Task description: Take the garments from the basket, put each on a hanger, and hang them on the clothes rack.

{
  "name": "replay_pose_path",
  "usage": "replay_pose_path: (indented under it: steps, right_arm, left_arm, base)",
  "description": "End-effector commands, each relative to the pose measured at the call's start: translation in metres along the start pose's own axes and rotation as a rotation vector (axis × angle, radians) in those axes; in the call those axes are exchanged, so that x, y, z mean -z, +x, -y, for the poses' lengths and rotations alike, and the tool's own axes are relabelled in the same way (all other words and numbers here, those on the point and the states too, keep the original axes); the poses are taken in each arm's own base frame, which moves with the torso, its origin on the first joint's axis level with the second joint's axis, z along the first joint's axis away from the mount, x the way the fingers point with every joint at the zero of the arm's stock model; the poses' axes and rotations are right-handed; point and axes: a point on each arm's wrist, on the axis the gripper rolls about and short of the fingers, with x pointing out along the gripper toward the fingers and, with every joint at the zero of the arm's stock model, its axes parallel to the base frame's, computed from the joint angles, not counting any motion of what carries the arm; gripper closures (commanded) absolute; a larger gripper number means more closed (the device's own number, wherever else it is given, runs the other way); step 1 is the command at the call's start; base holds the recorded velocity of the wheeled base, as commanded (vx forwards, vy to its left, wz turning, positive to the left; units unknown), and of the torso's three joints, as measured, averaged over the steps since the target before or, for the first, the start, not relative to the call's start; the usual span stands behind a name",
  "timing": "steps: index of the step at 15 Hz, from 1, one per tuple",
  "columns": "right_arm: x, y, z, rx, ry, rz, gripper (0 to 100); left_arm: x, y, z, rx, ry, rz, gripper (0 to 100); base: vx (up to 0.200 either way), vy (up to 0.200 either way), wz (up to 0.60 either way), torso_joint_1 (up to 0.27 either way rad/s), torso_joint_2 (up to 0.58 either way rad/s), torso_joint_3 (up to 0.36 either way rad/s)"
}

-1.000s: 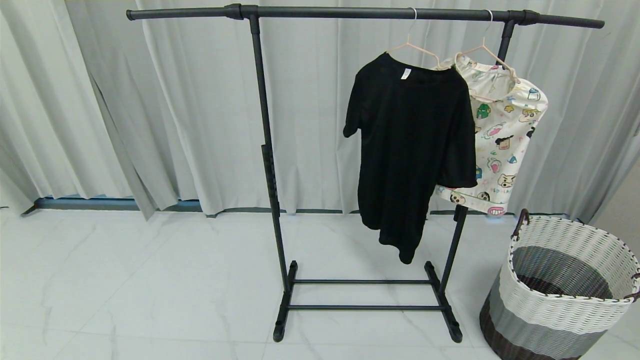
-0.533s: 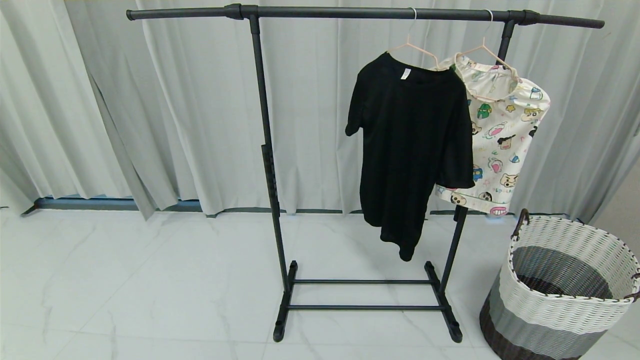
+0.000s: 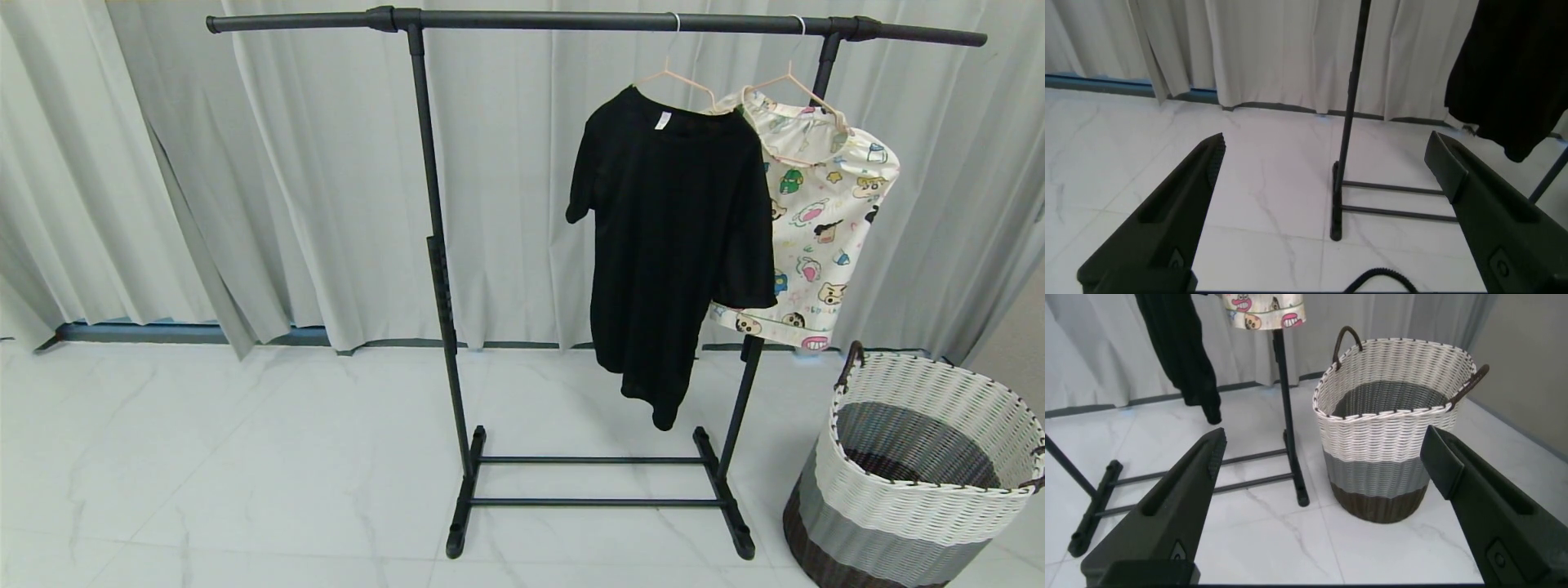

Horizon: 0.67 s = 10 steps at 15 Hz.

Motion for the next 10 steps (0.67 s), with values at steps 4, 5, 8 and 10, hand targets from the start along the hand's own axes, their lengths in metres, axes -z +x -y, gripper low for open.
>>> replay_pose_path:
  steps: [4,5,8,10]
  right_arm:
    - [0.0000,0.0000,0.0000,0.000,0.000,0.000,0]
    - [0.0000,0.0000,0.0000,0.000,0.000,0.000,0]
    - [0.0000,0.0000,0.0000,0.000,0.000,0.000,0]
    - [0.0000,0.0000,0.0000,0.001,0.000,0.000,0]
  left_arm:
    - [0.0000,0.0000,0.0000,-0.001,0.000,0.000,0]
    - [0.0000,0.0000,0.0000,0.001,0.000,0.000,0]
    - [0.0000,0.0000,0.0000,-0.001,0.000,0.000,0]
    - [0.0000,0.0000,0.0000,-0.001,0.000,0.000,0]
  base:
    - [0.000,0.000,0.00,0.000,0.00,0.000]
    - [0.000,0.000,0.00,0.000,0.00,0.000]
    - [0.000,0.000,0.00,0.000,0.00,0.000]
    - [0.000,0.000,0.00,0.000,0.00,0.000]
